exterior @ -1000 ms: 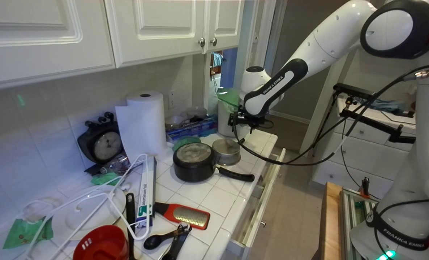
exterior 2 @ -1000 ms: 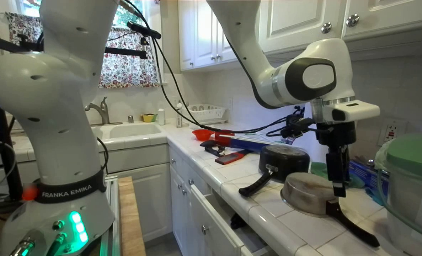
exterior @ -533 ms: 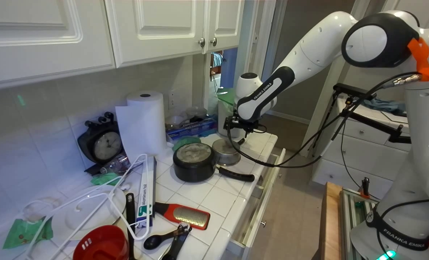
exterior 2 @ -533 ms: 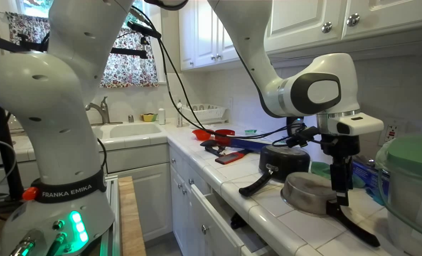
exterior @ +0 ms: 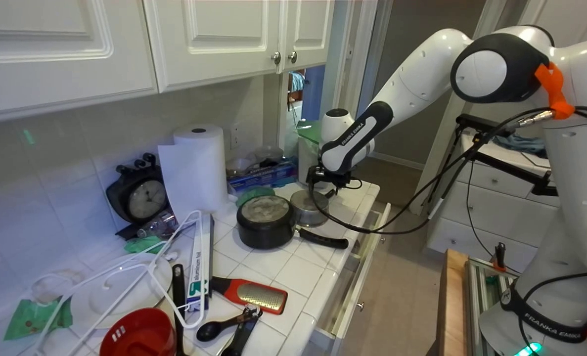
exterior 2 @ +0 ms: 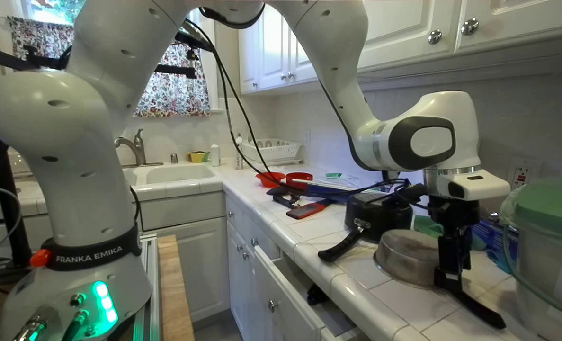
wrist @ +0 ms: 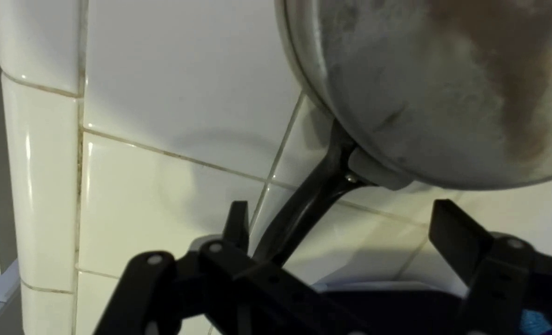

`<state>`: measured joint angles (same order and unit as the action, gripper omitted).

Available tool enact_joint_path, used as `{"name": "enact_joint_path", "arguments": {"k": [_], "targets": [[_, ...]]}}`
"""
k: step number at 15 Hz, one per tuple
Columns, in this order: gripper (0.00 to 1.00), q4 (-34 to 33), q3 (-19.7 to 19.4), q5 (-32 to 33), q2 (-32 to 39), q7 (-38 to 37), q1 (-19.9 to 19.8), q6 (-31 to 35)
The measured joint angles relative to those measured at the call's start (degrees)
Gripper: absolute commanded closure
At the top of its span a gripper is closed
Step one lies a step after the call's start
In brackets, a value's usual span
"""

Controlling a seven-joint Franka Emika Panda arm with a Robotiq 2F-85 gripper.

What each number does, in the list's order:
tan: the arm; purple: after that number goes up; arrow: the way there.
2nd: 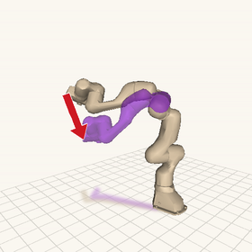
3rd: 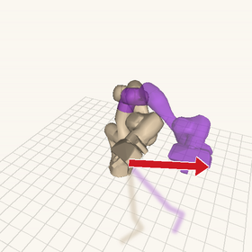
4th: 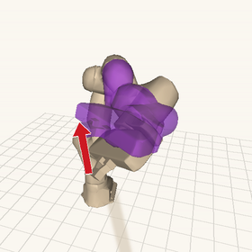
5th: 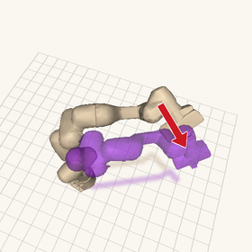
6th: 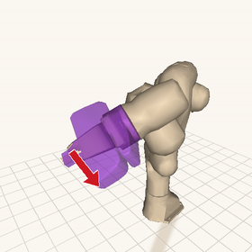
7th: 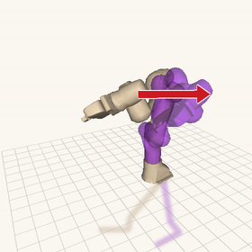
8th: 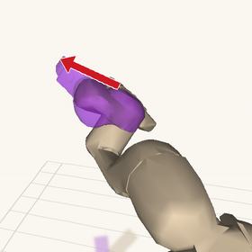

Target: Place the silver pot right side up on the black upside down pot

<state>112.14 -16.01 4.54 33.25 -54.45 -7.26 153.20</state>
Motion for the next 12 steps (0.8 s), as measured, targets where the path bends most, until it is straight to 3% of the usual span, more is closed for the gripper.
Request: {"name": "enact_joint_path", "arguments": {"k": [4, 6, 10, 11, 12], "targets": [[0.00, -0.41, -0.02, -2.95, 0.95, -0.41, 0.06, 0.00], [0.26, -0.59, -0.02, -4.01, 1.20, -0.52, 0.08, -0.02], [0.56, -0.96, -0.02, -5.50, 1.75, -0.79, 0.16, -0.03], [0.14, -1.19, -0.02, -5.70, 1.97, -0.97, 0.17, -0.04], [0.16, -1.46, -0.02, -5.82, 2.20, -1.25, 0.17, -0.05]]}}
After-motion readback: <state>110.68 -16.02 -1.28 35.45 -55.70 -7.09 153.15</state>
